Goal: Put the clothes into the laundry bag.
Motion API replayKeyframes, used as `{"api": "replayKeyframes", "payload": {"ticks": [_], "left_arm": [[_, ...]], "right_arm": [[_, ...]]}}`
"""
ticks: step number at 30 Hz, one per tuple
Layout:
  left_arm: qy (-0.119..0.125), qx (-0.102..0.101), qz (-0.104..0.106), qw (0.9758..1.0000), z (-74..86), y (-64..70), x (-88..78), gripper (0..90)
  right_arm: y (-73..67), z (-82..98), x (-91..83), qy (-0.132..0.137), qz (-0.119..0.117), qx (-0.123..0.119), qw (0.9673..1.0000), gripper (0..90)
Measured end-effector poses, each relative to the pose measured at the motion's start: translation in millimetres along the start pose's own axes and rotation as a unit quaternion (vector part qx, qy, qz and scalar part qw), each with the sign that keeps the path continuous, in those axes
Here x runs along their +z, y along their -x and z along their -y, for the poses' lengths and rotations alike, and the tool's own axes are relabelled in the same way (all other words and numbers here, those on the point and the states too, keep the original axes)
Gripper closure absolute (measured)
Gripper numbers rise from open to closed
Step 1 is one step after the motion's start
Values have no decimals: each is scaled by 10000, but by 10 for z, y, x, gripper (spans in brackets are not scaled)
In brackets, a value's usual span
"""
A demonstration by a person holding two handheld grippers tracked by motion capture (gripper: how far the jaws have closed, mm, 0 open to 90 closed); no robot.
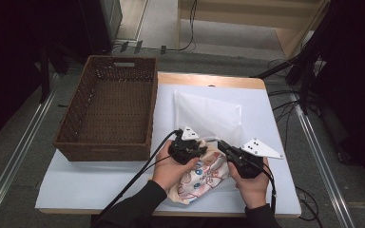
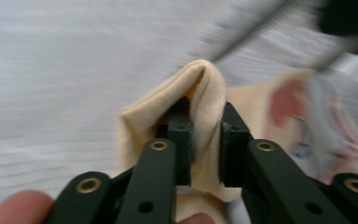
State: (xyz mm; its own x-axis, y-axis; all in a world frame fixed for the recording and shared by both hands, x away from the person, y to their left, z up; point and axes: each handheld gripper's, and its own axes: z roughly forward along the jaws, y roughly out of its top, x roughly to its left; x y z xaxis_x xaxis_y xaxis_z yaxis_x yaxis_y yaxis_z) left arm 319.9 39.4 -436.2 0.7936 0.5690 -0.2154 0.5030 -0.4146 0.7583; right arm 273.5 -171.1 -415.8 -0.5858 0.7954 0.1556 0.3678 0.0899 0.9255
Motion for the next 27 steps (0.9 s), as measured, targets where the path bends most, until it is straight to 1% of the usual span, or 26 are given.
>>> {"api": "replayKeyframes", "payload": {"ticks": [1,2,4,5,6,7,8,9,10,11,12,13,14,15,16,17,18,19,20,21,22,23,24,25,26,27], "left_arm": [[0,0,0,10000,0,0,0,768],[15,288,393,9988,5,84,12,769],[9,587,666,9960,-3,170,30,780],[-3,709,740,9947,-8,213,49,785],[-74,814,836,9931,-14,240,69,797],[-107,860,918,9920,-20,257,90,801],[-125,899,909,9917,-24,263,110,802],[-183,906,844,9921,-31,253,122,803],[-192,874,650,9939,-36,231,128,807],[-207,805,340,9960,-45,200,123,817],[-171,649,114,9977,-54,157,113,832],[-83,450,-67,9989,-63,108,98,839],[-76,322,-376,9987,-74,64,78,843],[-58,253,-684,9973,-78,33,70,846],[-84,280,-941,9951,-80,23,75,846],[-161,346,-1158,9925,-74,29,93,843],[-161,346,-1158,9925,-74,29,93,834],[-259,409,-1225,9913,-61,47,122,803],[-230,380,-1137,9925,-61,58,121,757],[-230,380,-1137,9925,-61,58,121,697],[-38,183,-761,9969,-76,60,81,697],[166,5,-456,9988,-90,64,46,605],[281,6,-331,9991,-103,79,14,561],[468,57,4,9989,-128,134,-30,476],[468,57,4,9989,-128,134,-30,442],[408,53,300,9987,-139,167,-22,377]], "right_arm": [[2,2,4,-6,-4,14,10000,900],[1,4,9,-17,-15,26,10000,900],[-12,6,26,-31,-58,17,10000,900],[-24,6,35,-29,-84,-1,10000,900],[-41,6,40,-45,-117,-19,9999,900],[-58,6,43,-20,-139,-45,9999,900],[-74,4,42,-2,-179,-56,9998,900],[-82,0,36,19,-201,-100,9997,900],[-88,-6,28,53,-214,-94,9997,900],[-81,-12,15,80,-225,-97,9997,900],[-72,-18,2,121,-227,-66,9996,900],[-58,-24,-13,147,-211,-33,9997,900],[-46,-28,-27,153,-203,6,9997,900],[-34,-31,-34,155,-180,18,9997,900],[-28,-31,-37,138,-173,34,9997,900],[-29,-28,-33,104,-173,33,9998,900],[-29,-28,-33,104,-173,33,9998,900],[-41,-13,-5,12,-143,-34,9999,900],[-41,-8,5,-9,-129,-49,9999,900],[-41,-8,5,-9,-129,-49,9999,900],[-39,-3,12,-51,-101,-49,9999,900],[-26,1,17,-102,2,-2,9999,900],[-5,1,15,-115,28,27,9999,900],[27,-1,5,-114,105,86,9998,900],[41,-3,-2,-119,134,121,9998,900],[59,-5,-10,-119,162,180,9996,900]]}}
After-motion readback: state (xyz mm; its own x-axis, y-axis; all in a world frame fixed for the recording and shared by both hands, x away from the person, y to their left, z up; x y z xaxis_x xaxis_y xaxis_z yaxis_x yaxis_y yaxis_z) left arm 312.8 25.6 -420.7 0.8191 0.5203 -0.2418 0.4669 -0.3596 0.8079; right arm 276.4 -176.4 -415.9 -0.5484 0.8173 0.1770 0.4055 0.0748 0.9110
